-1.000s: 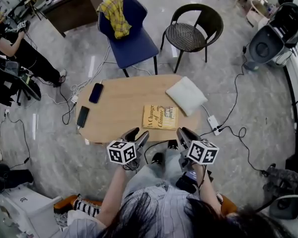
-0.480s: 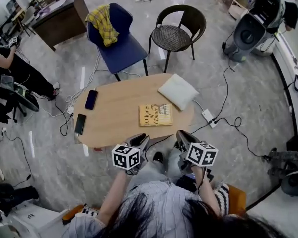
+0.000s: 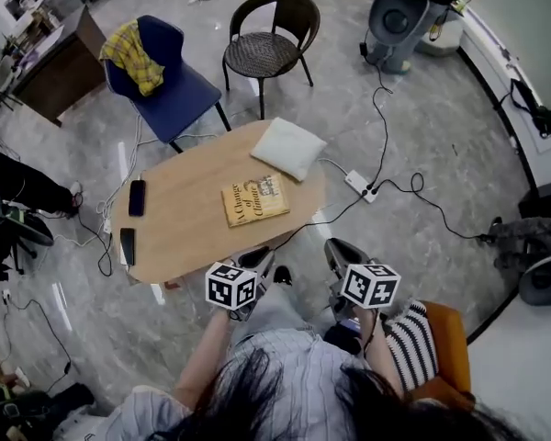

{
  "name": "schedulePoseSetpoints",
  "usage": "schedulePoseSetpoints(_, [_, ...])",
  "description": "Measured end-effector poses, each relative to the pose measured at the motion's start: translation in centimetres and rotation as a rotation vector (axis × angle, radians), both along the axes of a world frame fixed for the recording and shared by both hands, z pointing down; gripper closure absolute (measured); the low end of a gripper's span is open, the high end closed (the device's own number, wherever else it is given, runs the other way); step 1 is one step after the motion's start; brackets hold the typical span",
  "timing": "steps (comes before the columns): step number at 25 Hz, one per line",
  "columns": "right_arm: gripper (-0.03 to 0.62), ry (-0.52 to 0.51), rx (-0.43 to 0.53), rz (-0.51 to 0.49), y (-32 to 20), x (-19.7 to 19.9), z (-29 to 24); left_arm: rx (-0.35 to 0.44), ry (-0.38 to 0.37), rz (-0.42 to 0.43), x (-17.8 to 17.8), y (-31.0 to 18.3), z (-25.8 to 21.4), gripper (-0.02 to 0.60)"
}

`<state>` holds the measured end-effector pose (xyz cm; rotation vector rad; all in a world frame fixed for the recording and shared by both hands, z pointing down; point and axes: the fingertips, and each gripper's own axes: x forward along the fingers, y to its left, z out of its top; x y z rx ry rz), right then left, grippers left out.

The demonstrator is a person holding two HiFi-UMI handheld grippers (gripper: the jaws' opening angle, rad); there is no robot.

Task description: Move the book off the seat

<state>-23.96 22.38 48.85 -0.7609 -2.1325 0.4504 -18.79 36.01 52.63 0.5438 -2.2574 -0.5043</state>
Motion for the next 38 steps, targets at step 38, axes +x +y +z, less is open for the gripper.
schedulePoseSetpoints(38, [0.562,-0.146,-0.002,0.168,-24.1,26.7,-4.1,-0.034,-0.180,0.286,21.4,-28.0,-7.3,0.535])
